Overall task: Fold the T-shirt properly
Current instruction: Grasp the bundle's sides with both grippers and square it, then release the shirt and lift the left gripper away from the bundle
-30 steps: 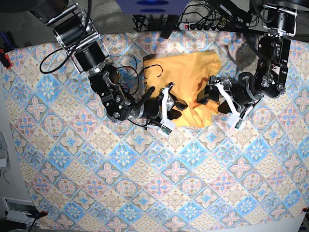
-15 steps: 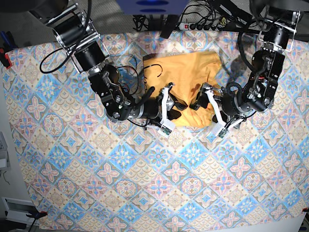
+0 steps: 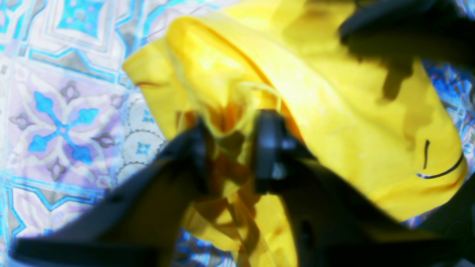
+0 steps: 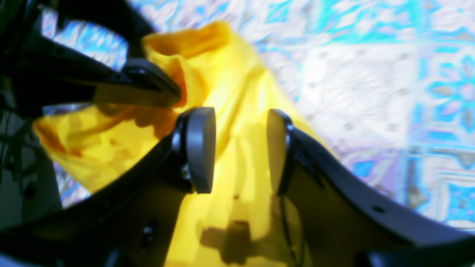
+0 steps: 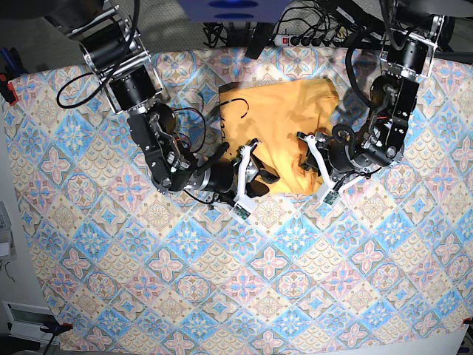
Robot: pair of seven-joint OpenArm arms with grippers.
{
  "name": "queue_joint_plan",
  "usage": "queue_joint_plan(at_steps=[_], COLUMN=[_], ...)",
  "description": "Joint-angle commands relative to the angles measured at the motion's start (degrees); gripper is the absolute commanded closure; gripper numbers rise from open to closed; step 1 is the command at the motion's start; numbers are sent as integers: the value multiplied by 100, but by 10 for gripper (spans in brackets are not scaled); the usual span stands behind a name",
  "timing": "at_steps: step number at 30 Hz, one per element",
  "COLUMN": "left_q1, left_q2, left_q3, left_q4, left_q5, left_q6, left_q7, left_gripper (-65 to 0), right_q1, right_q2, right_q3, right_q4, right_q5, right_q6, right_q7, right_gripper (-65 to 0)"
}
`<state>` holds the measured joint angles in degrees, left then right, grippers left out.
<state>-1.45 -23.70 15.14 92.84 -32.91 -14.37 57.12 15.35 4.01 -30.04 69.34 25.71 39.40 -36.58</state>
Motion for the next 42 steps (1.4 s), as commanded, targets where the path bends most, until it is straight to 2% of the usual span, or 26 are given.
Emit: queue_joint_plan(at_steps=[1, 4, 10, 18, 20, 28, 31, 36, 37, 39, 42], left_q1=[-96, -96, -96, -211, -255, -729, -896, -984, -984, -949, -879], left_q2=[-52, -52, -52, -52, -52, -43, 124, 186, 221, 230, 221], left_q3=[-41, -50, -516, -911, -938, -938, -938, -903, -903, -911, -929], left_q4=[39, 39, 66, 66, 48, -277, -532, -1060, -1060, -1060, -1060], left_q5=[-46, -37, -46, -46, -46, -37, -37, -37, -37, -37, -46], left_q6=[0, 9, 176, 184, 184, 193, 193, 193, 193, 193, 501], left_q7=[-196, -398, -433, -495, -679, -838, -820, -934, -987, -934, -890], left_gripper=[-69, 0, 0, 0, 0, 0, 0, 0, -3, -49, -174], right_q1=[78, 7, -107, -107, -107, -133, -186, -256, -265, -274, -283], right_q2=[-27, -19, 96, 184, 184, 192, 192, 227, 263, 280, 289], right_q3=[55, 222, 371, 389, 389, 389, 389, 389, 389, 389, 389], right_q4=[103, 200, 341, 341, 341, 349, 349, 534, 569, 604, 604], right_q5=[105, 105, 105, 105, 105, 105, 105, 114, 114, 114, 114], right_q6=[60, 60, 60, 60, 60, 60, 60, 60, 60, 60, 60], right_q7=[137, 137, 128, 128, 128, 128, 128, 128, 128, 128, 128], right_gripper=[-224, -224, -224, -224, -224, -224, -224, -224, -224, -224, -224])
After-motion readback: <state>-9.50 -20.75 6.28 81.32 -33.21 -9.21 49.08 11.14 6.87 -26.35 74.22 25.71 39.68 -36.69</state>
